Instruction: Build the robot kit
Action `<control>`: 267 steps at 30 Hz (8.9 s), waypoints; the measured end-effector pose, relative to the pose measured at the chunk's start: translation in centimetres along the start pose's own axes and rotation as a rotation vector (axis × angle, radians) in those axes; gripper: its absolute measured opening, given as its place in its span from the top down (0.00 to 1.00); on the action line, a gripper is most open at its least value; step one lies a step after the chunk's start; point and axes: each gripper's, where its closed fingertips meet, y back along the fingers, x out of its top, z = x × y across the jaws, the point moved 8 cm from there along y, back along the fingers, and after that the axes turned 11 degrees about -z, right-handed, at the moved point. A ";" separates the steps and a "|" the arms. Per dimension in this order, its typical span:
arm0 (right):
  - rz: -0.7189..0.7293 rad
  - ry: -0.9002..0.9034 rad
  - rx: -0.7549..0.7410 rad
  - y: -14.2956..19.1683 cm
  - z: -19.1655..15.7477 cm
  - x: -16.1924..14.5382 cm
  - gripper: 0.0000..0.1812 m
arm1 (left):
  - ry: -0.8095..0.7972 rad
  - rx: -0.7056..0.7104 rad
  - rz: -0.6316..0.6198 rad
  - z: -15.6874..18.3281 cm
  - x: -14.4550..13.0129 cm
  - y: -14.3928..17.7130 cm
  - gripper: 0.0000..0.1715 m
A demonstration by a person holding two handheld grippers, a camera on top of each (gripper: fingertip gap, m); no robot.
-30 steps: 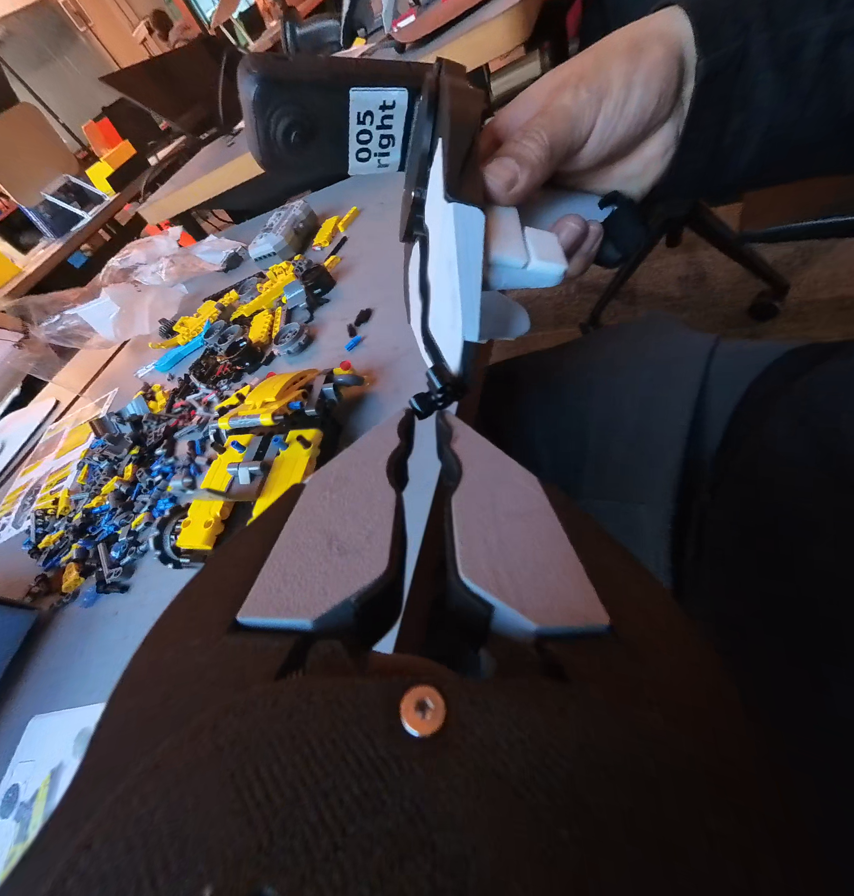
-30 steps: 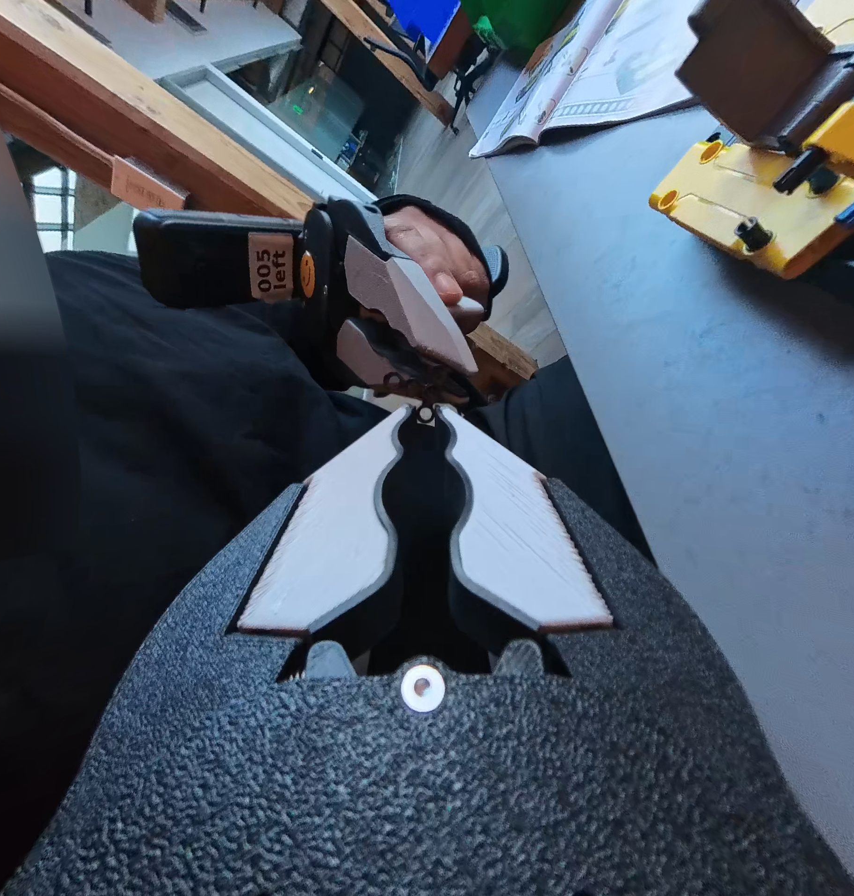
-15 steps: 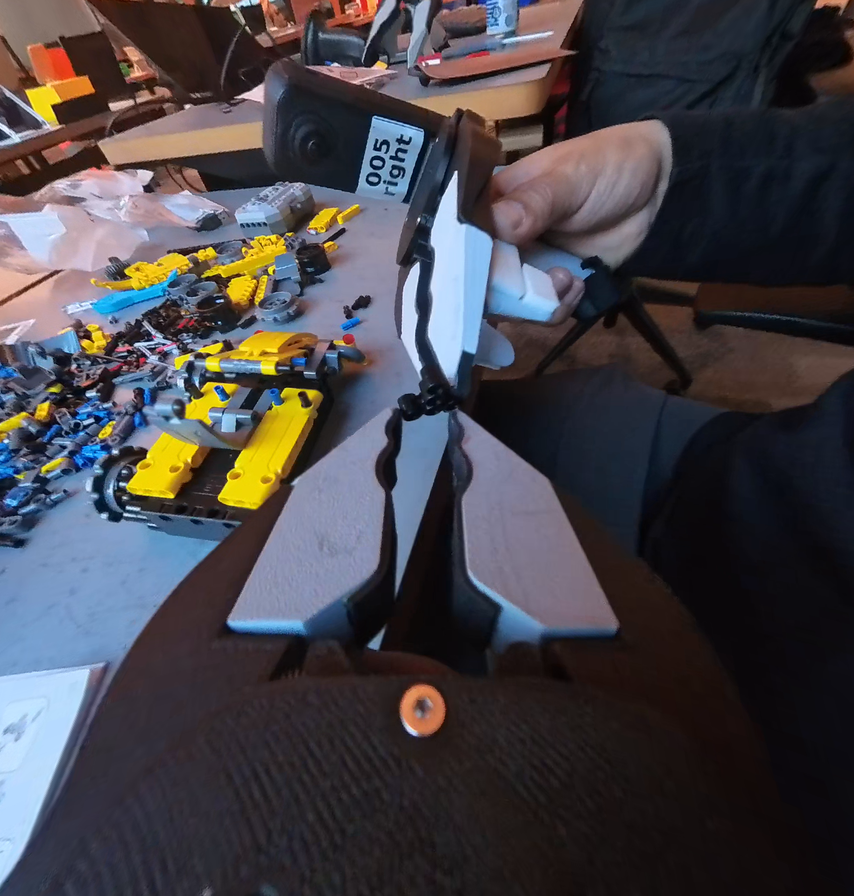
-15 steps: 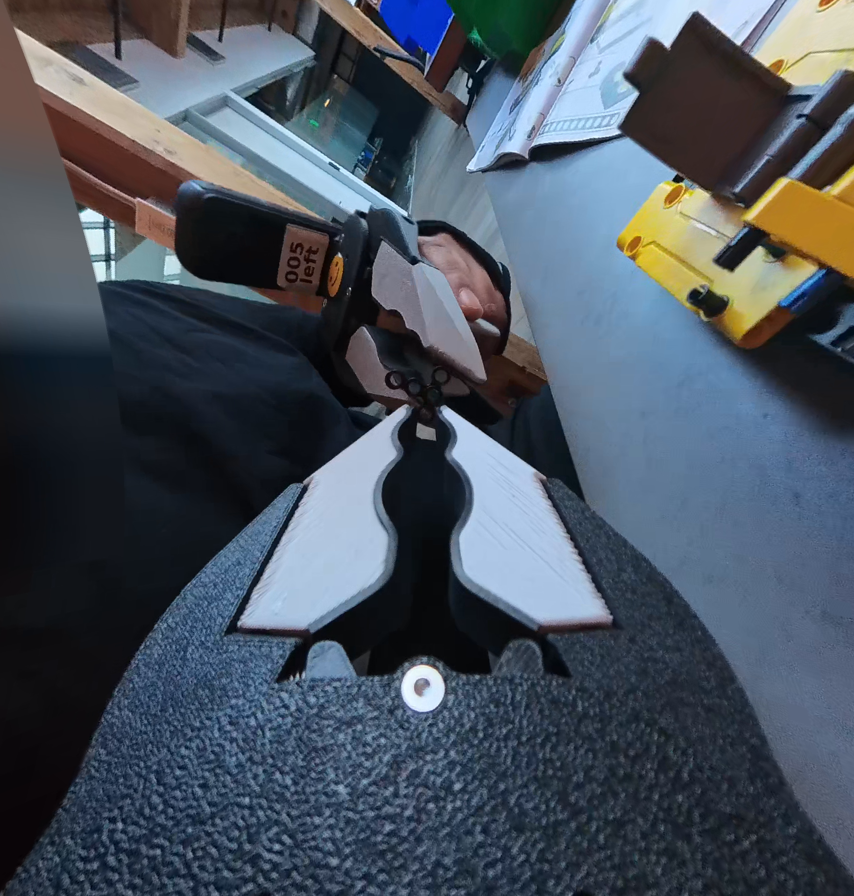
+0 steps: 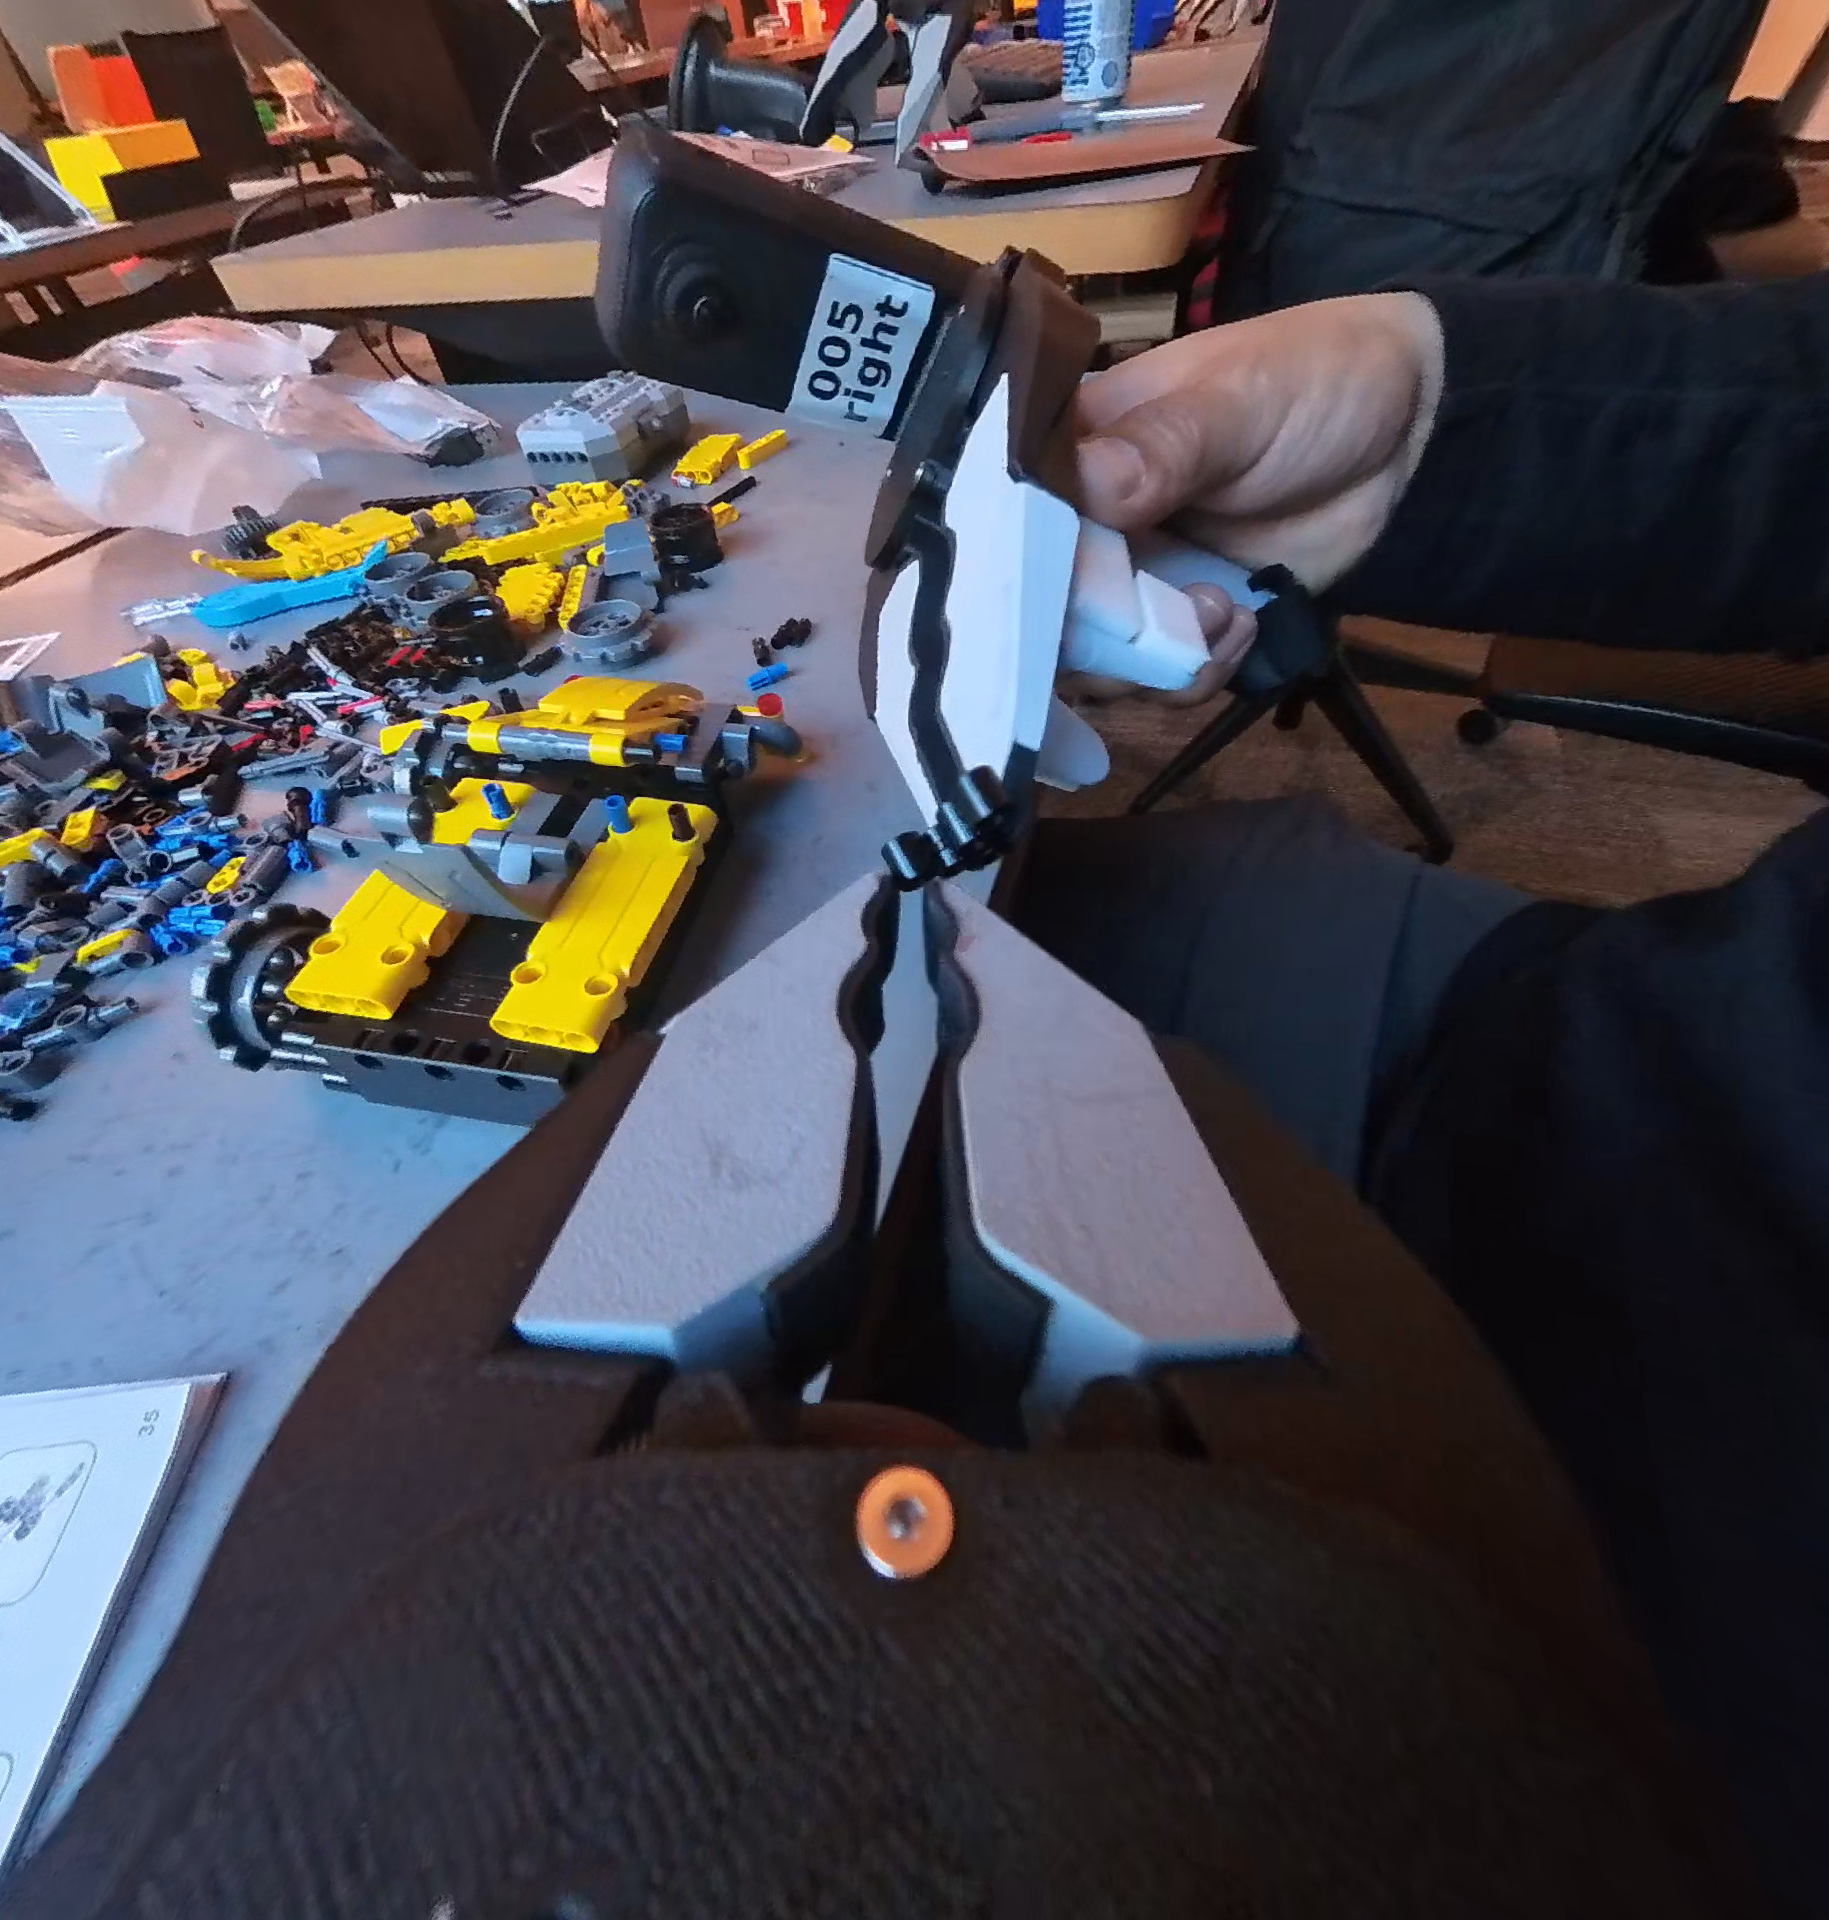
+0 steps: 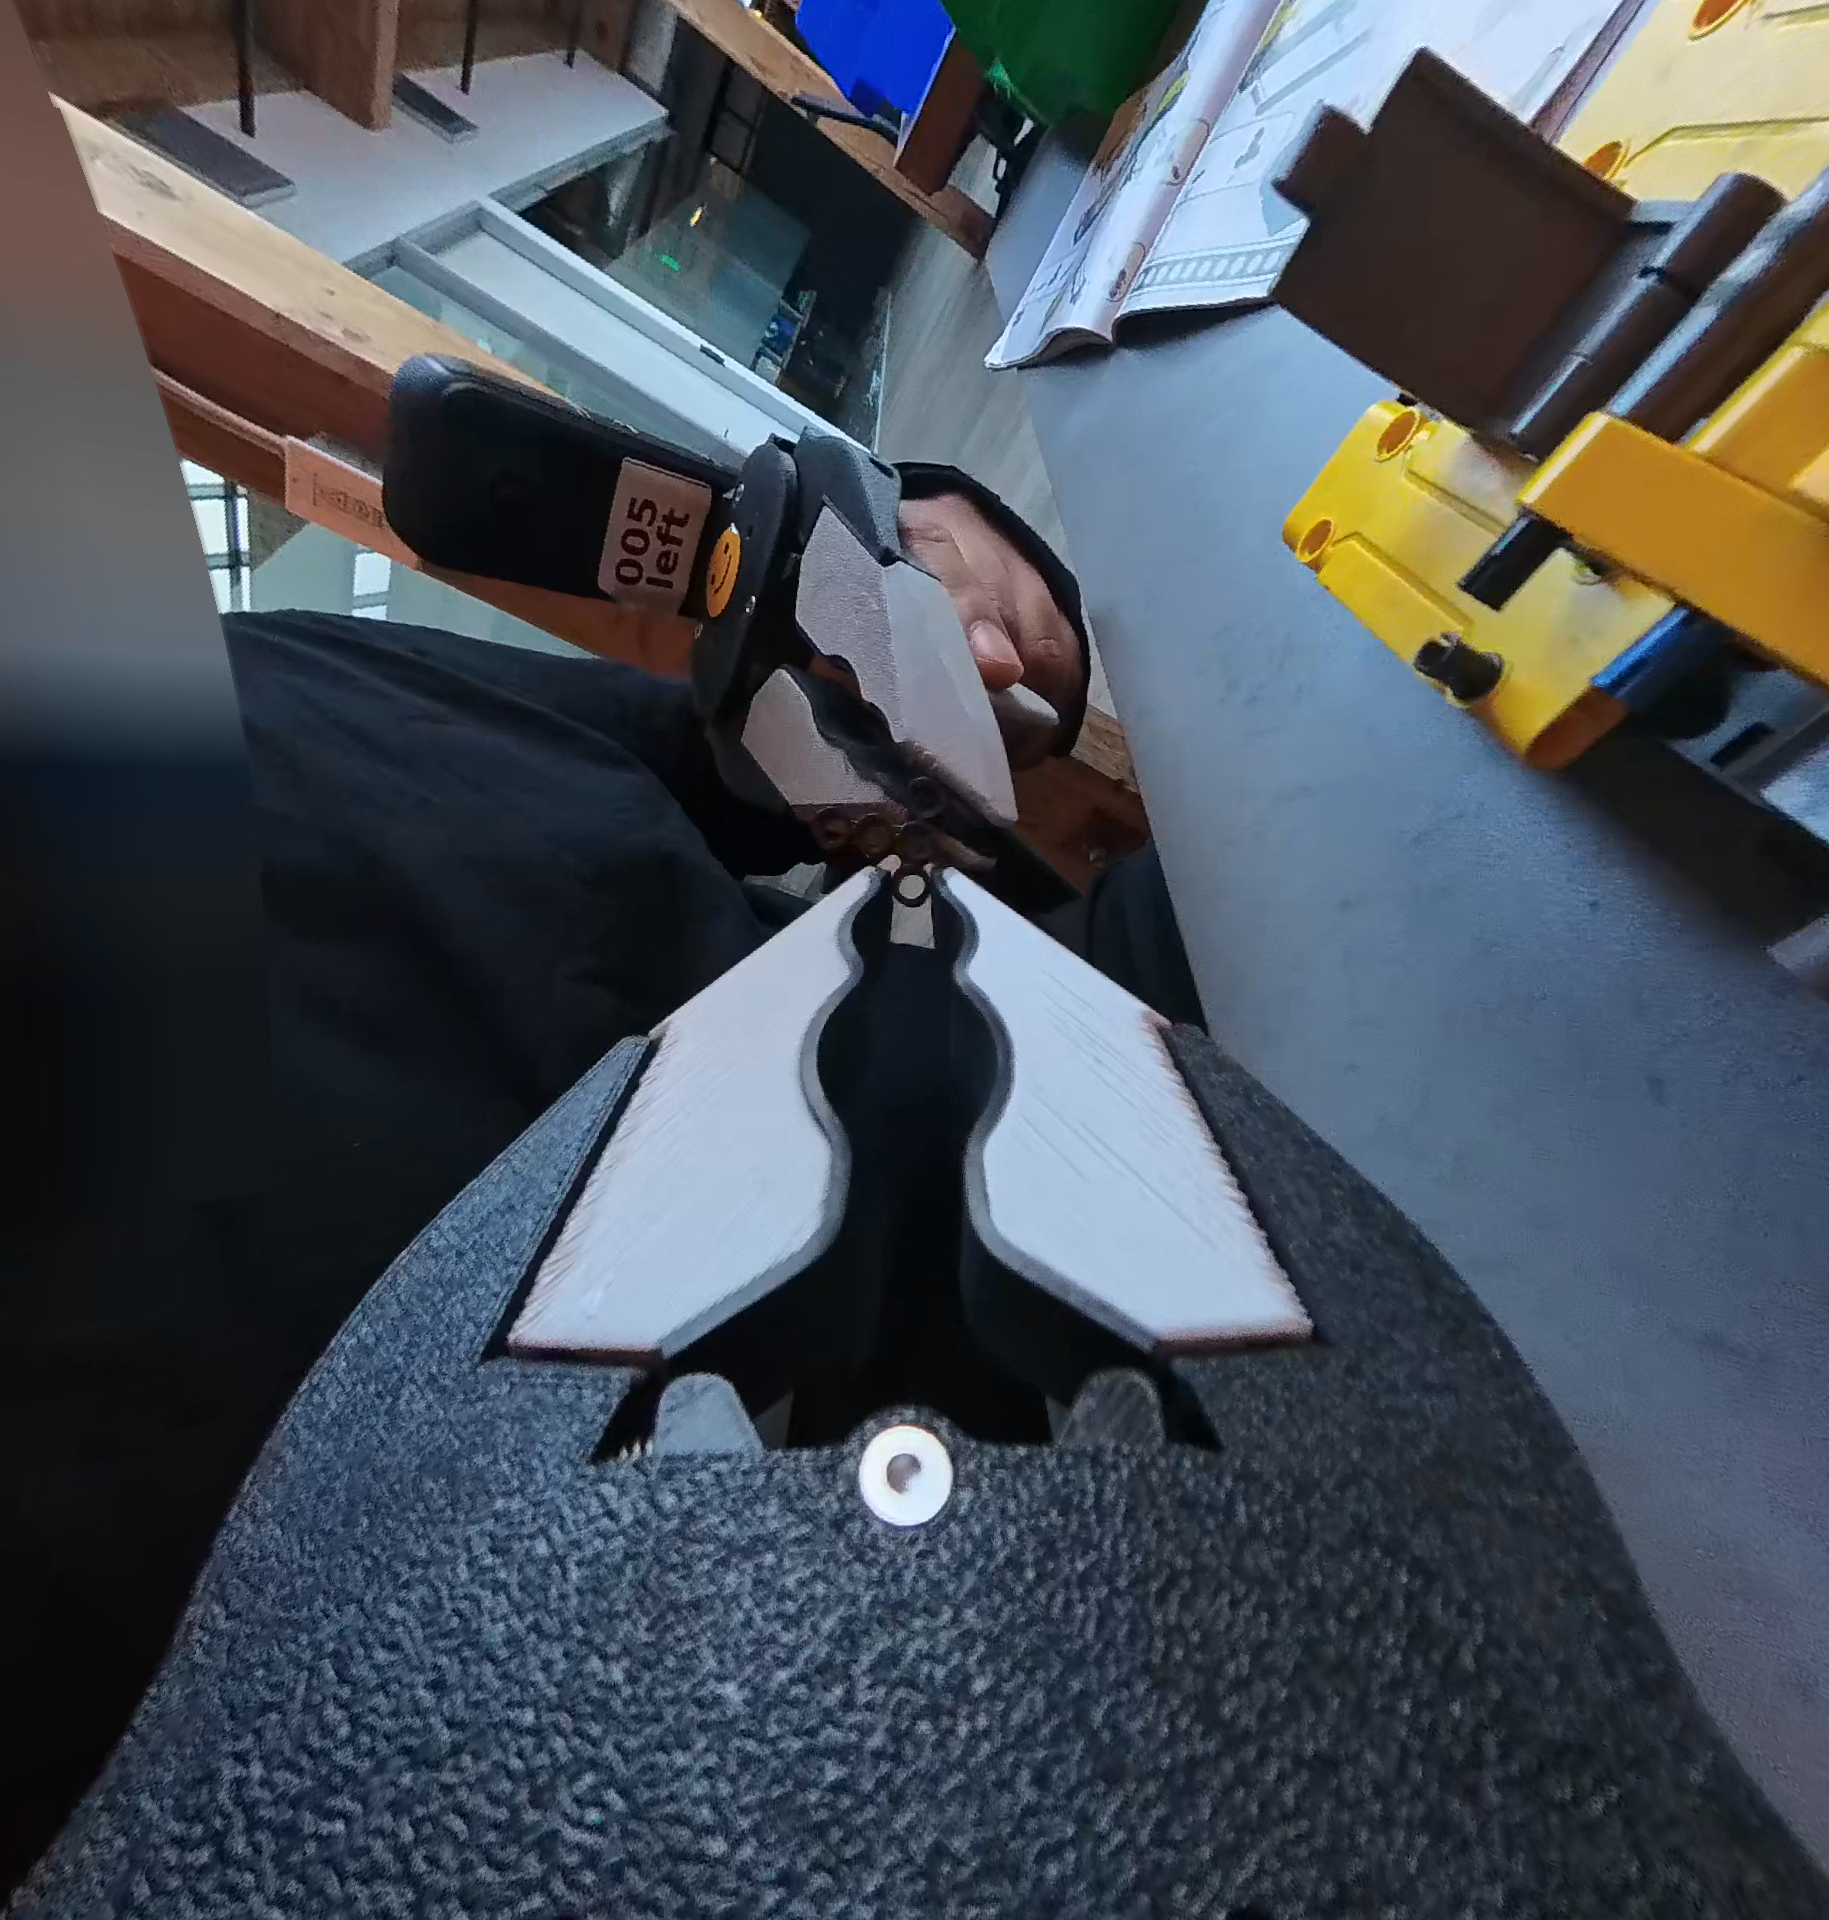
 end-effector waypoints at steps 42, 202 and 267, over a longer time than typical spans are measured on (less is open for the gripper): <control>0.041 0.007 -0.026 -1.1 0.7 0.8 0.96 | 0.109 0.000 0.025 -0.5 -0.1 -0.3 0.81; -0.125 0.549 -0.859 8.6 -1.9 -1.0 0.78 | 0.025 0.103 -0.066 0.0 -2.1 -1.2 0.82; 0.006 0.297 -1.012 12.1 4.2 -1.3 0.91 | 0.078 0.149 -0.013 -0.5 -0.8 -0.9 0.83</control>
